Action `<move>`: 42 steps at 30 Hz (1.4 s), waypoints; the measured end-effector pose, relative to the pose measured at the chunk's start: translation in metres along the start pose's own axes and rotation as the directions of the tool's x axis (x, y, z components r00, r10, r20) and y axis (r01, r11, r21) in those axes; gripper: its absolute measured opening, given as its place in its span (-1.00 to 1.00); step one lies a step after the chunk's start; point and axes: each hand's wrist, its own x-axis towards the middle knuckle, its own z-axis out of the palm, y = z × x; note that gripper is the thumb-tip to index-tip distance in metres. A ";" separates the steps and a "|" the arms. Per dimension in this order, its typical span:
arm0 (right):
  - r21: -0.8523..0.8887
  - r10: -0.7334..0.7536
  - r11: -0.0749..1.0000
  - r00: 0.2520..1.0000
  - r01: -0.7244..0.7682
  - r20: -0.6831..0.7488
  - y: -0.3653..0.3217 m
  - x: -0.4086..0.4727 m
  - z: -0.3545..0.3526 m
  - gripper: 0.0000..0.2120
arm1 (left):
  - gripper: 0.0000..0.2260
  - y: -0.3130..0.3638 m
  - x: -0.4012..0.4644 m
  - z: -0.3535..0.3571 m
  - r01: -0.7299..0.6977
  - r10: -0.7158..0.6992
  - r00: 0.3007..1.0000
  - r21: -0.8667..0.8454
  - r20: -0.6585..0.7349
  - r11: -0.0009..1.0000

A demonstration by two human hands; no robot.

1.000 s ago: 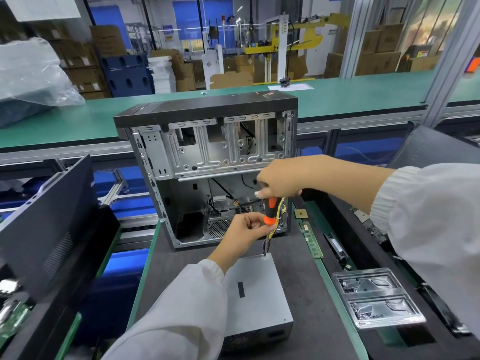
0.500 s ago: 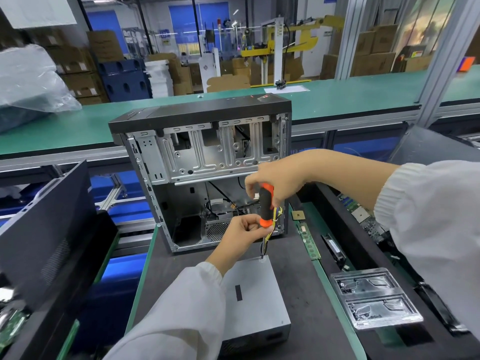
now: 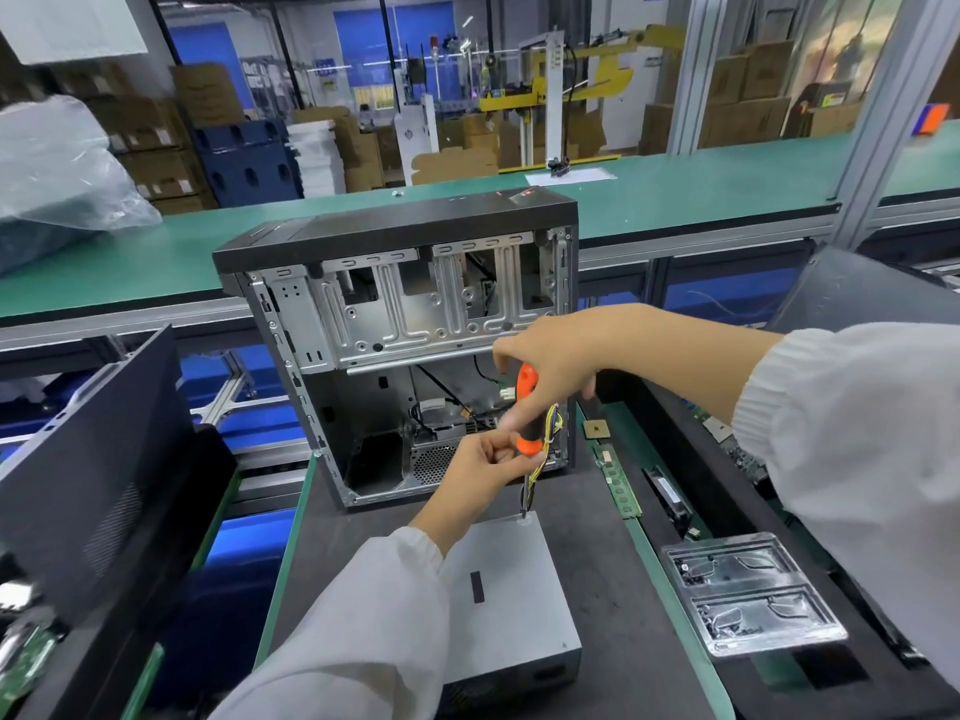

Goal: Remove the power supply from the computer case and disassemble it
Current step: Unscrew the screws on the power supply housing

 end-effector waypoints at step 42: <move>0.092 -0.060 0.994 0.998 0.059 0.012 -0.012 0.007 0.003 -0.64 | -0.93 -0.008 0.006 -0.004 -0.023 0.025 0.999 -0.068 0.034 0.997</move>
